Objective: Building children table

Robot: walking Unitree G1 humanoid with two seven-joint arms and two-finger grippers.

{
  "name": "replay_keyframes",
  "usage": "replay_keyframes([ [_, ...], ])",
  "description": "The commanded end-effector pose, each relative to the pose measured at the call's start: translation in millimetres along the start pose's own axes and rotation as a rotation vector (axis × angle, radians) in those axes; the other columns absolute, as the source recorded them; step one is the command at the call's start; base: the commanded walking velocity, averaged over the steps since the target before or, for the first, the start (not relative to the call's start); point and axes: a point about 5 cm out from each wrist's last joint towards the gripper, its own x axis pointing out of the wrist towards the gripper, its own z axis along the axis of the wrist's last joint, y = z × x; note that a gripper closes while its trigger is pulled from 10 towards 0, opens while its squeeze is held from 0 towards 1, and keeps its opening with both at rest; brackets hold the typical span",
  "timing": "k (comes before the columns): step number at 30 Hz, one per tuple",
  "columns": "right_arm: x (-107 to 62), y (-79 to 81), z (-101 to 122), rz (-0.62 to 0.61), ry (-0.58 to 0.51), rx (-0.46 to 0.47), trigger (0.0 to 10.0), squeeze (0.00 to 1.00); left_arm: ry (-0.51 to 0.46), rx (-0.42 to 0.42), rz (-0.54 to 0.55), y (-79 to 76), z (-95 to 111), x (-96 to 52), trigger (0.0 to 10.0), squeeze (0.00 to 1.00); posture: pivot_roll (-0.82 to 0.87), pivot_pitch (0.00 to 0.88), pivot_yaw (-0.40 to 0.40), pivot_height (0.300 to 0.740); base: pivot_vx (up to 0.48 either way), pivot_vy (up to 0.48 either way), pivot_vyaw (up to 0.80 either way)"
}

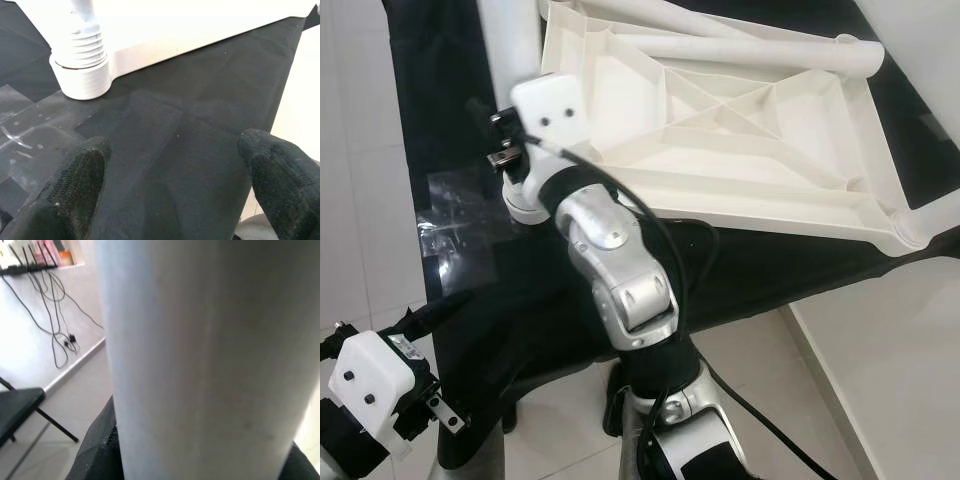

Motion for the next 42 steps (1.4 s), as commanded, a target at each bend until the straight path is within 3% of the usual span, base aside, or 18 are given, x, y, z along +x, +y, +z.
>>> replay_keyframes([
  [1,-3.4,-4.0,-39,-0.070,0.162,0.126,10.0,0.00,0.030,-0.018,-0.012,-2.4,-5,-1.0,10.0,0.00,0.25,0.482,-0.180,0.740,0.000,0.000,0.00],
  [8,2.0,-4.4,-28,-0.025,0.100,0.187,10.0,0.00,0.031,-0.017,-0.011,-1.2,-6,-0.4,10.0,0.00,0.25,0.481,-0.179,0.740,0.000,0.000,0.00],
  [9,5.3,-4.1,-17,0.050,0.033,0.192,10.0,0.00,0.031,-0.017,-0.011,-0.9,-6,0.2,10.0,0.00,0.25,0.475,-0.177,0.740,0.000,0.000,0.00],
  [10,5.3,-4.1,-17,0.050,0.033,0.192,10.0,0.00,0.031,-0.017,-0.011,-0.9,-6,0.2,10.0,0.00,0.25,0.475,-0.177,0.740,0.000,0.000,0.00],
  [12,10.5,-4.9,6,0.200,-0.104,0.183,10.0,0.00,0.027,-0.019,-0.005,0.3,-7,1.1,10.0,0.00,0.25,0.462,-0.176,0.740,0.000,0.000,0.00],
  [16,13.6,-9.7,19,0.235,-0.161,0.200,10.0,0.00,0.020,-0.035,0.008,2.1,-4,0.0,10.0,0.00,0.25,0.462,-0.176,0.740,0.000,0.000,0.00],
  [19,17.0,-21.1,30,0.225,-0.202,0.246,10.0,0.00,-0.031,-0.038,0.042,11.0,5,0.6,10.0,0.00,0.24,0.438,-0.175,0.740,0.000,0.000,0.00],
  [22,19.3,-44.1,45,0.182,-0.261,0.343,10.0,0.00,-0.218,-0.008,0.062,37.9,40,10.6,10.0,0.00,0.24,0.416,-0.172,0.740,0.000,0.000,0.00],
  [23,19.3,-44.1,45,0.182,-0.261,0.343,10.0,0.00,-0.218,-0.008,0.062,37.9,40,10.6,10.0,0.00,0.24,0.416,-0.172,0.740,0.000,0.000,0.00],
  [26,20.3,-53.5,46,0.176,-0.289,0.382,10.0,0.00,-0.373,0.053,0.002,52.7,73,18.4,10.0,0.00,0.24,0.389,-0.164,0.740,0.000,0.000,0.00],
  [29,20.8,-54.8,45,0.179,-0.291,0.362,10.0,0.00,-0.410,0.083,-0.026,56.8,83,20.8,10.0,0.00,0.24,0.375,-0.162,0.740,0.000,0.000,0.00],
  [32,24.7,-54.7,39,0.189,-0.235,0.142,10.0,0.00,-0.498,0.155,-0.046,74.7,111,31.2,10.0,0.00,0.25,0.354,-0.163,0.740,0.000,0.000,0.00],
  [33,24.7,-54.7,39,0.189,-0.235,0.142,10.0,0.00,-0.498,0.155,-0.046,74.7,111,31.2,10.0,0.00,0.25,0.354,-0.163,0.740,0.000,0.000,0.00],
  [35,28.9,-50.5,33,0.208,-0.188,-0.066,10.0,0.00,-0.540,0.218,-0.087,89.1,134,46.0,10.0,0.00,0.25,0.344,-0.162,0.740,0.000,0.000,0.00],
  [36,28.9,-50.5,33,0.208,-0.188,-0.066,10.0,0.00,-0.540,0.218,-0.087,89.1,134,46.0,10.0,0.00,0.25,0.344,-0.162,0.740,0.000,0.000,0.00],
  [38,31.0,-44.2,31,0.228,-0.176,-0.199,10.0,0.00,-0.551,0.262,-0.086,100.4,150,60.3,10.0,0.00,0.25,0.331,-0.158,0.740,0.000,0.000,0.00],
  [42,33.2,-29.9,29,0.259,-0.186,-0.319,10.0,0.00,-0.590,0.264,-0.103,109.4,173,83.1,10.0,0.00,0.25,0.314,-0.144,0.740,0.000,0.000,0.00],
])
